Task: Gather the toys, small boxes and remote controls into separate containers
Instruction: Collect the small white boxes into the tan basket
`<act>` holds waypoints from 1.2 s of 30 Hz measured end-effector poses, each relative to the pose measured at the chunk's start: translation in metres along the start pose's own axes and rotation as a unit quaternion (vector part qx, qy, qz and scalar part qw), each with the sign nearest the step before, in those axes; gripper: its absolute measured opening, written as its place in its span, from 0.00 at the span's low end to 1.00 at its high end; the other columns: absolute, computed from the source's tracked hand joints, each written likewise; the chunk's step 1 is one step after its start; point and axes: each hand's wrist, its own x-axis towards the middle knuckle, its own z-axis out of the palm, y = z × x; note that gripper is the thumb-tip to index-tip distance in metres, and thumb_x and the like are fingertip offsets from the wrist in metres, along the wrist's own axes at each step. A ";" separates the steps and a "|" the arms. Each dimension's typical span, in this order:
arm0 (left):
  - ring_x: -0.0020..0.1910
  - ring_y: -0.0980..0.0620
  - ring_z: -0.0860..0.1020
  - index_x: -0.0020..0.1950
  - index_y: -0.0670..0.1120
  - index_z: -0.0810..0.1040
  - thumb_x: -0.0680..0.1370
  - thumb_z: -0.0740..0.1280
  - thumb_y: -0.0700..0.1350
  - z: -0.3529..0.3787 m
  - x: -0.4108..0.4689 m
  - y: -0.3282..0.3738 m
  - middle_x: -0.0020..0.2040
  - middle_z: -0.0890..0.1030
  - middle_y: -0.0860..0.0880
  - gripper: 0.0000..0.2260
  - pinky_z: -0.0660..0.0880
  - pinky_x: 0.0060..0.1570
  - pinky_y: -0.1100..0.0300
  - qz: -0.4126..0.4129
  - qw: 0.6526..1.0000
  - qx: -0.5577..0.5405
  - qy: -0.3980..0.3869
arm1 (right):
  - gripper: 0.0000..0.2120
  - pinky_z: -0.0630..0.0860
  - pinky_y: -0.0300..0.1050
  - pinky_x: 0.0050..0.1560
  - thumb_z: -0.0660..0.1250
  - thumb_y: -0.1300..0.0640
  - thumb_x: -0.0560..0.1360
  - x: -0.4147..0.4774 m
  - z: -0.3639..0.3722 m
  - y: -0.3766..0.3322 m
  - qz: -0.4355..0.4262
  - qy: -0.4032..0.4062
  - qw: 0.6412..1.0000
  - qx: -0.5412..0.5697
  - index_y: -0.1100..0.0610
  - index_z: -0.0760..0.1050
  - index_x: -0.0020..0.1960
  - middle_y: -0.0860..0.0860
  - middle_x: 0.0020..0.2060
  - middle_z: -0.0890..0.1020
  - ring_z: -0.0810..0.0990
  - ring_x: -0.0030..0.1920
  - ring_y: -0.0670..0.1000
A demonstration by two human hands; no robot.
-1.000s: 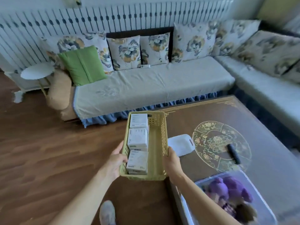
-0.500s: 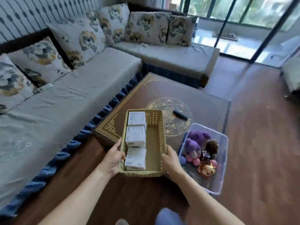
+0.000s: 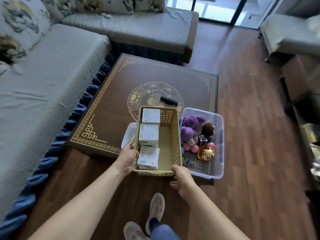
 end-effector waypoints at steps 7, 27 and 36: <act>0.54 0.47 0.80 0.68 0.56 0.71 0.71 0.53 0.20 0.006 0.044 0.010 0.53 0.81 0.49 0.37 0.77 0.55 0.45 -0.001 1.000 0.016 0.010 | 0.08 0.77 0.48 0.37 0.53 0.67 0.76 0.043 0.016 -0.010 0.041 0.008 0.992 0.118 0.64 0.71 0.47 0.60 0.32 0.74 0.75 0.32 0.57; 0.64 0.29 0.70 0.65 0.32 0.68 0.76 0.48 0.24 -0.032 0.184 -0.088 0.65 0.70 0.29 0.20 0.68 0.63 0.35 -0.274 0.952 -0.043 0.128 | 0.12 0.75 0.43 0.31 0.56 0.69 0.76 0.170 0.079 0.038 0.099 0.144 0.932 0.317 0.65 0.73 0.56 0.60 0.36 0.78 0.75 0.31 0.54; 0.66 0.33 0.69 0.67 0.32 0.67 0.78 0.50 0.25 -0.027 0.239 -0.122 0.66 0.71 0.31 0.18 0.66 0.65 0.37 -0.277 0.946 -0.084 0.148 | 0.08 0.75 0.47 0.39 0.57 0.66 0.79 0.239 0.081 0.045 0.102 0.159 0.923 0.335 0.62 0.72 0.55 0.58 0.36 0.77 0.75 0.33 0.54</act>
